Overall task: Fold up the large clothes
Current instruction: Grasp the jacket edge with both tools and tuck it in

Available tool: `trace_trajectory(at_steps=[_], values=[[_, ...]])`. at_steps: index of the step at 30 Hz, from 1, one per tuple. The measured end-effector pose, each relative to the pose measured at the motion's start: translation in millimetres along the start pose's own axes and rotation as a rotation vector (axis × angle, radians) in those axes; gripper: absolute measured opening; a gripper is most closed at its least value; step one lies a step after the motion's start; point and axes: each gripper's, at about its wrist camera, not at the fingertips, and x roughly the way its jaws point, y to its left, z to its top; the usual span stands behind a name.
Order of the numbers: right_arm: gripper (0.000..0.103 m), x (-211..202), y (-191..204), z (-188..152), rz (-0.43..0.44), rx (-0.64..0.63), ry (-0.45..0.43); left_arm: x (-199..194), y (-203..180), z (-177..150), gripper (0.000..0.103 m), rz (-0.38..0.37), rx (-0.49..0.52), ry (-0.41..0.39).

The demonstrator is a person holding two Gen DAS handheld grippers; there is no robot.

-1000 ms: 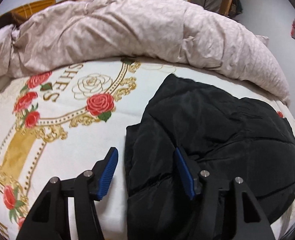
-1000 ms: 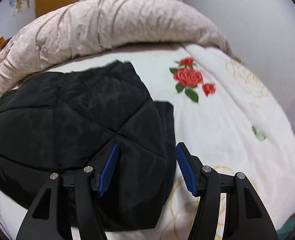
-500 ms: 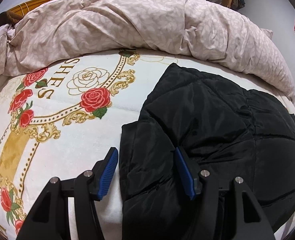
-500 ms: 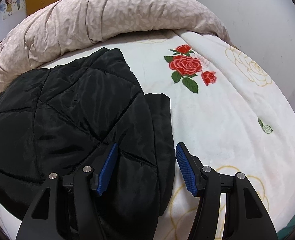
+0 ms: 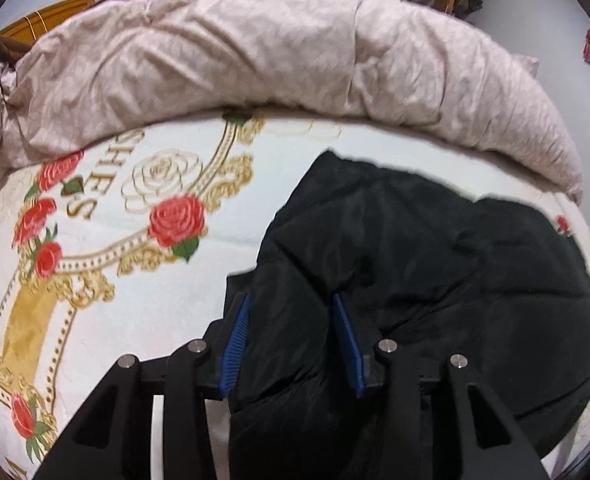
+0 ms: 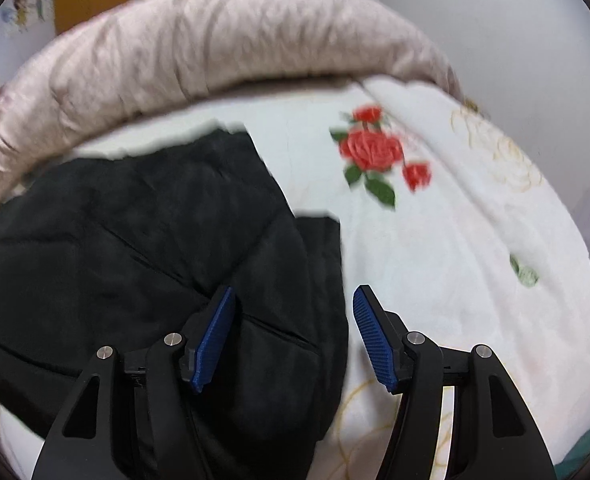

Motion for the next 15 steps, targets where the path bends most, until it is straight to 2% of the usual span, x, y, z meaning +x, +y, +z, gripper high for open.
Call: trace_trajectory(at_steps=[2, 6, 11, 14, 15], values=[[0.061, -2.8, 7.4, 10.9, 0.029, -0.021, -0.019, -0.2, -1.0, 9.6, 0.044, -0.005, -0.002, -0.009], [0.061, 16.7, 11.5, 31.4, 0.096, 0.012, 0.015, 20.2, -1.3, 27.0, 0.044, -0.005, -0.011, 0.015], [0.061, 51.5, -13.4, 47.6, 0.188, 0.118, 0.086, 37.2, -0.3, 45.3, 0.046, -0.048, -0.032, 0.05], [0.062, 74.0, -24.2, 45.7, 0.277, 0.173, 0.185, 49.9, -4.6, 48.9, 0.05, -0.089, -0.025, 0.096], [0.056, 77.5, -26.6, 42.9, 0.307, 0.19, 0.203, 53.2, -6.2, 48.8, 0.05, -0.095, -0.025, 0.106]])
